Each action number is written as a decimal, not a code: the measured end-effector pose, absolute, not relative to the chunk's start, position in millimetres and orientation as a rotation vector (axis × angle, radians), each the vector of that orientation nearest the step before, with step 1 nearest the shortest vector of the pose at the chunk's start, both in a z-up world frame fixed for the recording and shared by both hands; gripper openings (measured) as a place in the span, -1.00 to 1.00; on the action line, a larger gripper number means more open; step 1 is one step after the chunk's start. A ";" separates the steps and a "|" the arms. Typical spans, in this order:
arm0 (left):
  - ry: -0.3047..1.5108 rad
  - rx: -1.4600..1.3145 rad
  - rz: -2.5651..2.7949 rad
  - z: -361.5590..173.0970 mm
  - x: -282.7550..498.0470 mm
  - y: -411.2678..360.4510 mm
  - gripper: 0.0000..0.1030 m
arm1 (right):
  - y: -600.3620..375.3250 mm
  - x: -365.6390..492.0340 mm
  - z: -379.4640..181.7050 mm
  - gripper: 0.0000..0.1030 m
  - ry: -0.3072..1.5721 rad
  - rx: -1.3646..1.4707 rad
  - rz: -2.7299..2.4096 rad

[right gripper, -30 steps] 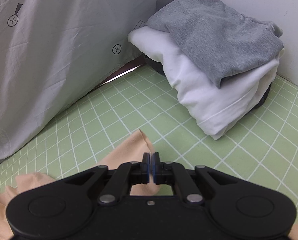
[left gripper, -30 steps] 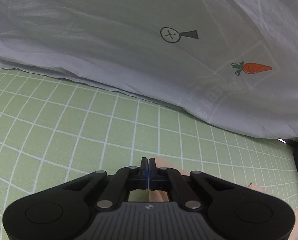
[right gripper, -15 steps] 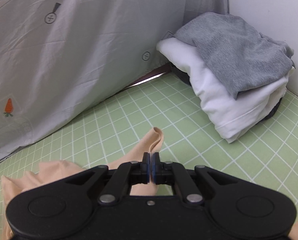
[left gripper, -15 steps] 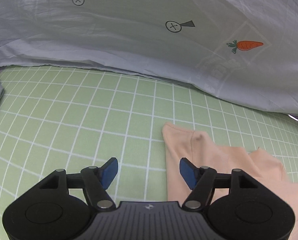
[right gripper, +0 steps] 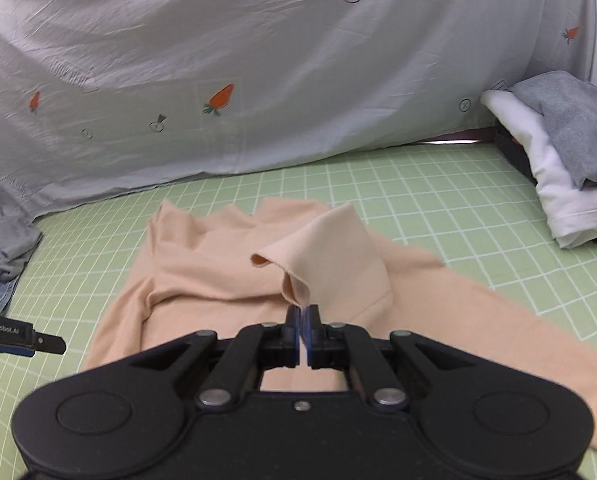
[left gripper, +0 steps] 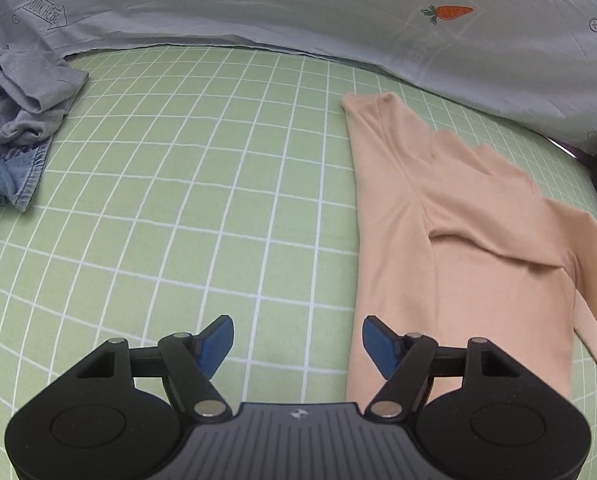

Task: Fold clothes
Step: 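Fold the held sleeve across the shirt body and open the right gripper, then move the left gripper to the shirt side edge and pinch it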

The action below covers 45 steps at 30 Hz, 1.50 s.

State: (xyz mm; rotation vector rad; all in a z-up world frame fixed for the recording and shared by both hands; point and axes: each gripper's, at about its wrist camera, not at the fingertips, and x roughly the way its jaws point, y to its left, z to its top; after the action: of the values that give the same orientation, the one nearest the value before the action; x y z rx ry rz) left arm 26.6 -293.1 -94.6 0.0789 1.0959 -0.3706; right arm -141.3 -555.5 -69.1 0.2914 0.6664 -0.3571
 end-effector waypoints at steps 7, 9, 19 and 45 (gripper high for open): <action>1.113 0.132 -0.407 -98.6 -10.3 -261.9 0.49 | -477.2 -165.8 -93.1 -0.99 0.765 0.257 -0.256; 1.123 0.145 -0.416 -101.9 -18.4 -254.4 0.49 | -463.0 -171.7 -98.0 -0.99 0.785 0.264 -0.231; 1.109 0.173 -0.435 -102.1 -36.1 -254.3 0.67 | -444.5 -188.3 -107.4 -0.09 0.836 0.237 -0.315; 1.046 0.309 -0.584 -116.5 -54.5 -450.1 0.78 | -634.3 -282.5 -139.1 1.00 0.917 0.425 -0.721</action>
State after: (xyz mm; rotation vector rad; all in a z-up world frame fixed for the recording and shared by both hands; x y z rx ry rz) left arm -54.5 -450.1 -116.5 0.3086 1.0459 -0.5845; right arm -282.5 -634.3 -139.1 0.4248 0.9174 -0.7208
